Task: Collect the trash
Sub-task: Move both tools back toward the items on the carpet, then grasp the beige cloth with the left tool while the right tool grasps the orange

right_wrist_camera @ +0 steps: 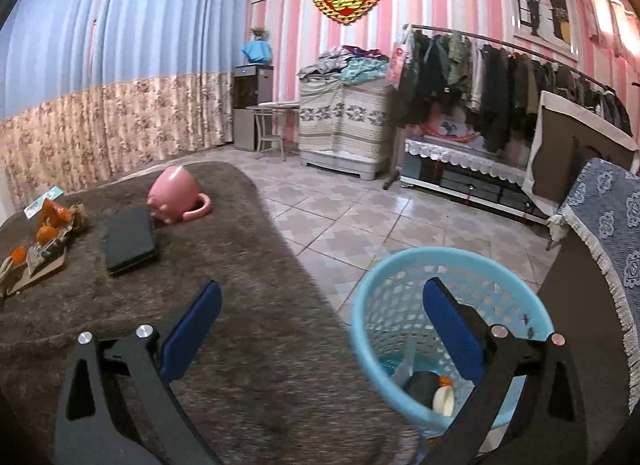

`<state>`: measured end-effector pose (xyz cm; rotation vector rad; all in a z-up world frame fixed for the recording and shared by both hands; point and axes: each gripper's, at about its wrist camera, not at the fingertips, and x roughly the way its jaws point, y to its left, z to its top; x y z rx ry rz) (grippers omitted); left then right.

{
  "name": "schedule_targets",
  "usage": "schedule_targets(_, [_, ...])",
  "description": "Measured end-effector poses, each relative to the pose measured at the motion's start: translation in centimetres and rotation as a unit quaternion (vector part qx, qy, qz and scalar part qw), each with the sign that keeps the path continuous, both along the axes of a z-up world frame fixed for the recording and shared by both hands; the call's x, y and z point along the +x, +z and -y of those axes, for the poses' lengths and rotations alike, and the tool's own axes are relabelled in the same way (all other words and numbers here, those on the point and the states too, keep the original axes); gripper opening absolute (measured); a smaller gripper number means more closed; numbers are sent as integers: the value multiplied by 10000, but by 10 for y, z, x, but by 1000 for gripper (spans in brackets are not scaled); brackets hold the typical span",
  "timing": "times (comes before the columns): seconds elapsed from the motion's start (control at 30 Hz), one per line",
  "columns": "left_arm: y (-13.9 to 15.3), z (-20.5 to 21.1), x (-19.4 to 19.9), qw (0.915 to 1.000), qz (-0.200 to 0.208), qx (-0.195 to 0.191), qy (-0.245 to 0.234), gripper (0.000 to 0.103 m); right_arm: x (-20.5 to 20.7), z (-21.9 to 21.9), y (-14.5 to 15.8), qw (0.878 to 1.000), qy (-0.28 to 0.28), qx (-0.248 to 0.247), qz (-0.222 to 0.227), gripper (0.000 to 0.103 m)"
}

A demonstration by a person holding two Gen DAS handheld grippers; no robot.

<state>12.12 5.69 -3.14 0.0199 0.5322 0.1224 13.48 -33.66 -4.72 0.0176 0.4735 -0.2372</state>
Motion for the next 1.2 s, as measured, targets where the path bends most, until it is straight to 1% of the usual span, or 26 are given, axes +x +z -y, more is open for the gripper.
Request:
schedule_targets(0.2, [-16, -37, -2, 9991, -184, -147, 345, 98, 7, -32, -8, 9993, 339, -32, -127, 98])
schedule_targets(0.37, [-31, -51, 3, 9979, -352, -316, 445, 98, 13, -57, -15, 9978, 606, -61, -249, 98])
schedule_targets(0.57, [-48, -62, 20, 9963, -589, -406, 469, 98, 24, -84, -26, 9948, 896, -161, -445, 98])
schedule_targets(0.67, [-54, -71, 34, 9945, -758, -543, 482, 97, 26, -92, -29, 9933, 1010, -228, -516, 98])
schedule_targets(0.73, [-57, -74, 46, 9932, -906, -544, 491, 96, 28, -98, -32, 9922, 1065, -301, -580, 98])
schedule_targets(0.8, [-60, -76, 56, 9926, -1017, -496, 438, 87, 32, -102, -34, 9915, 1097, -321, -630, 98])
schedule_targets(0.83, [-61, -75, 64, 9925, -1089, -437, 355, 79, 33, -105, -35, 9911, 1114, -324, -649, 98])
schedule_targets(0.87, [-63, -75, 67, 9922, -1130, -403, 331, 63, 34, -107, -35, 9909, 1123, -328, -659, 98])
schedule_targets(0.9, [-64, -76, 71, 9916, -1192, -390, 306, 55, 35, -109, -36, 9907, 1135, -333, -678, 98])
schedule_targets(0.93, [-66, -77, 75, 9904, -1292, -419, 270, 42, 35, -112, -37, 9903, 1149, -334, -703, 98])
schedule_targets(1.0, [-64, -83, 71, 9910, -1201, -543, 231, 31, 37, -116, -38, 9895, 1191, -324, -749, 98])
schedule_targets(1.03, [-63, -84, 68, 9917, -1144, -547, 219, 22, 37, -120, -38, 9891, 1220, -319, -763, 98])
schedule_targets(1.1, [-55, -89, 62, 9943, -939, -421, 267, 16, 39, -127, -38, 9883, 1269, -321, -783, 98])
schedule_targets(1.13, [-49, -94, 58, 9959, -773, -319, 351, 11, 40, -130, -38, 9879, 1291, -324, -792, 98])
schedule_targets(1.2, [-40, -104, 55, 9968, -571, -232, 505, 11, 43, -140, -37, 9867, 1372, -318, -816, 98])
